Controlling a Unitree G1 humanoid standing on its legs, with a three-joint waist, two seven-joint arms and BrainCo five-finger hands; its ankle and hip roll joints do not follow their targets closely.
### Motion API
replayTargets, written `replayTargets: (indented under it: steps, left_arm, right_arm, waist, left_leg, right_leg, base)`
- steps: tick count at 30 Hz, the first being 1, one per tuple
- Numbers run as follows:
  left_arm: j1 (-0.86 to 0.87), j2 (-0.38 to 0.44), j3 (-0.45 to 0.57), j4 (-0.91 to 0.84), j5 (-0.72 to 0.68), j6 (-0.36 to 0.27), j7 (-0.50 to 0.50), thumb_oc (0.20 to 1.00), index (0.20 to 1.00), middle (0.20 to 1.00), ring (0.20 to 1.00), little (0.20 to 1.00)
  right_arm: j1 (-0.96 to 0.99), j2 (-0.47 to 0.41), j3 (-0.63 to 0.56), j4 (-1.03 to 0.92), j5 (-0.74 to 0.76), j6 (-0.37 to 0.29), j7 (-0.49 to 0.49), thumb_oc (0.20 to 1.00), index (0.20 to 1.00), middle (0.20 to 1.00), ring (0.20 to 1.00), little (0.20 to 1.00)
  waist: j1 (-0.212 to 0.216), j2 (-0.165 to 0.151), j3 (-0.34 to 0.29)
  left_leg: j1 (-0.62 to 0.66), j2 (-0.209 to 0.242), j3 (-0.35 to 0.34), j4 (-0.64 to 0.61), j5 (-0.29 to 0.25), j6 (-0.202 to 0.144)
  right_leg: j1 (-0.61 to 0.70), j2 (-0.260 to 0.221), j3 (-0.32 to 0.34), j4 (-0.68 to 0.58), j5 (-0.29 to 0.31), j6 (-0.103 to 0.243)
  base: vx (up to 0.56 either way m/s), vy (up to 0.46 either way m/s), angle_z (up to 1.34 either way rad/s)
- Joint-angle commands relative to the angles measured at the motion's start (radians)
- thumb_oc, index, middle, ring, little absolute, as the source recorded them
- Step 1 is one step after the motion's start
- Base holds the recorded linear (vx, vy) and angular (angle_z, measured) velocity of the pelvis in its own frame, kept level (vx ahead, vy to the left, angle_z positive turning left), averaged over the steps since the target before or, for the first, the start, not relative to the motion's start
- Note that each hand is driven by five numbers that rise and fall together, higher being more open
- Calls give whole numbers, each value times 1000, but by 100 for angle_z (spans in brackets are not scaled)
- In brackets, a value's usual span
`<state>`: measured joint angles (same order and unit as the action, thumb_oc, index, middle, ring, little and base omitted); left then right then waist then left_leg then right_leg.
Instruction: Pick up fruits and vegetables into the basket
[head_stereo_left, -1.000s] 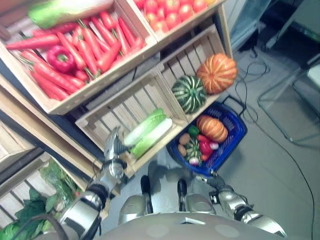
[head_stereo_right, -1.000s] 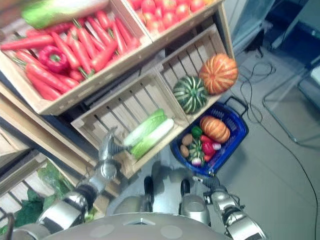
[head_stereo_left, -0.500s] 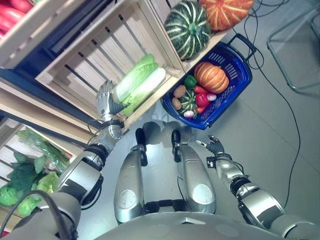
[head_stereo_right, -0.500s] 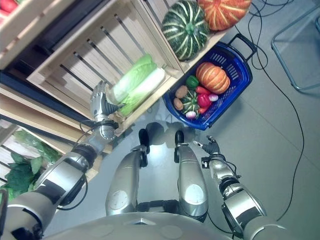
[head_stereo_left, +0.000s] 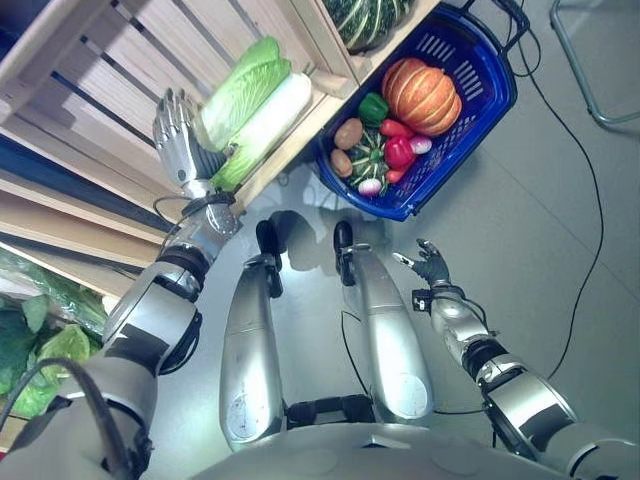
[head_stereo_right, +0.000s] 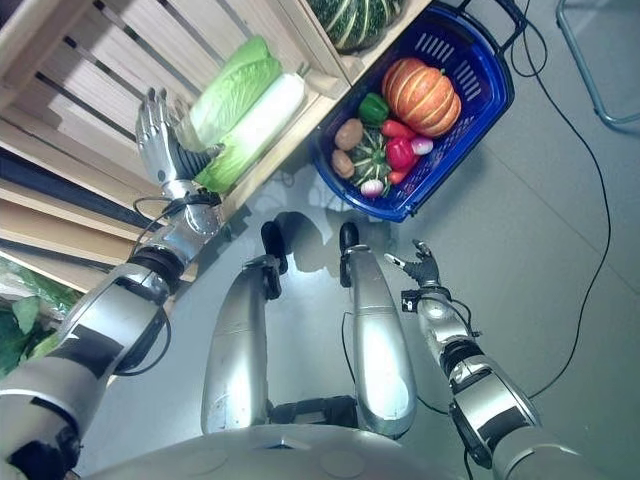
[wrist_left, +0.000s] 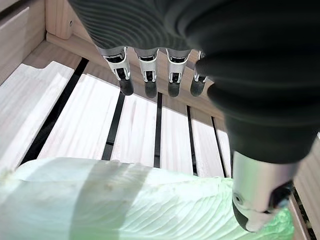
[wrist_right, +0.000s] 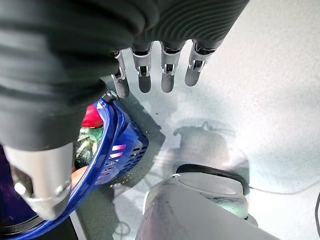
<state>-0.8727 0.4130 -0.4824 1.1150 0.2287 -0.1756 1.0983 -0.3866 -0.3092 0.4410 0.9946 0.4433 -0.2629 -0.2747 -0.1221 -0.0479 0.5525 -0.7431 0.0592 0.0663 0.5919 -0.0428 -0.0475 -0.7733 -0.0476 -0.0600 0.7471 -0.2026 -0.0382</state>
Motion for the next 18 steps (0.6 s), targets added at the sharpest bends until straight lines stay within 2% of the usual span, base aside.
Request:
replayTargets:
  steps: [1,3,14,18]
  left_arm:
    - [-10,51,59,-26,18,-13,76,1000,1000,1000,1000,1000]
    - [-13,58,72,-32,32,-6,78,1000,1000,1000,1000,1000]
    - [-35,84,61,8,-2,113,50,1000,1000,1000,1000,1000]
    - [-43,92,58,20,0,121,32,1000,1000,1000,1000,1000]
  right_arm:
    - [79,-33,8,-72,25,-36,-24,1000,1000,1000,1000,1000]
    - [90,-36,2,-81,19,-35,-28,1000,1000,1000,1000,1000]
    - [129,-51,-5,-139,9,-39,-32,1000,1000,1000,1000,1000]
    - [130,-54,-1,-155,13,-42,-43,1000,1000,1000,1000,1000]
  waist:
    - [-2,-11,-33]
    - [-3,-10,-33]
    - [-16,-15,-33]
    - [-16,-17,-33]
  left_leg:
    - [-12,-48,48,100,-152,25]
    - [-16,-51,47,98,-152,26]
    - [-67,-48,50,138,-164,26]
    - [-83,-45,51,139,-160,28]
  right_leg:
    - [40,25,-5,-65,25,57]
    - [32,28,-1,-65,28,60]
    - [-28,31,4,-14,21,65]
    - [-44,32,2,-12,22,62]
  base:
    - [64,19,1]
    - [58,24,1]
    - [39,0,-2]
    - [10,-20,0]
